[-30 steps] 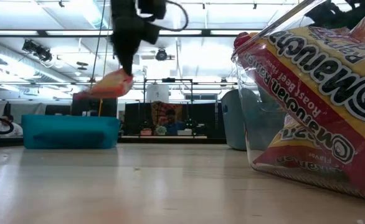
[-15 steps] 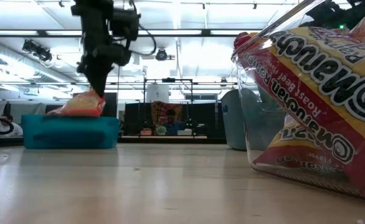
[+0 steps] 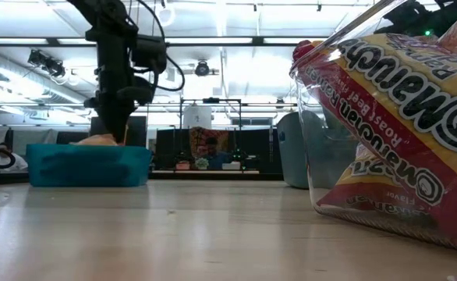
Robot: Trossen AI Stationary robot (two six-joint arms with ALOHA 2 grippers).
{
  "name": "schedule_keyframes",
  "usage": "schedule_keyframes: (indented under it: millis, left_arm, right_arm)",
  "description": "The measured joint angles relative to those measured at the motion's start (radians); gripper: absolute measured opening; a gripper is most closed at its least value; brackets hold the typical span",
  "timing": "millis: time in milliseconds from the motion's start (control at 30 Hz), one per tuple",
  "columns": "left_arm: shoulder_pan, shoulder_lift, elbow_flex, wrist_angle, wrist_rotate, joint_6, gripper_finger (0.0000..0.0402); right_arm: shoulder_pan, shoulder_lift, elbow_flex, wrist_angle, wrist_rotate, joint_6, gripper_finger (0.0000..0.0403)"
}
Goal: Sort Maruchan noodles
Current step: Put the orange noodle pack into the blue bin, then return to Home Position
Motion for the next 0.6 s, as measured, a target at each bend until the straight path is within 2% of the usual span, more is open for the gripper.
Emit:
schedule_keyframes:
  millis: [133, 300, 467, 600]
  left_arm:
    - [-0.004, -0.001, 0.054, -0.035, 0.005, 0.021, 0.0089]
    - [-0.015, -0.002, 0.106, -0.095, 0.070, 0.092, 0.0127]
    - [-0.056, -0.026, 0.099, -0.124, 0.087, 0.186, 0.0129]
    - [-0.072, -0.112, 0.048, -0.046, 0.160, 0.228, 0.0117]
  right_arm:
    - [0.000, 0.000, 0.000, 0.000, 0.000, 0.000, 0.0101]
    - [0.000, 0.000, 0.000, 0.000, 0.000, 0.000, 0.0101]
    - [0.000, 0.000, 0.000, -0.006, 0.003, 0.000, 0.0101]
    - [0.000, -0.009, 0.000, -0.064, 0.078, 0.029, 0.0101]
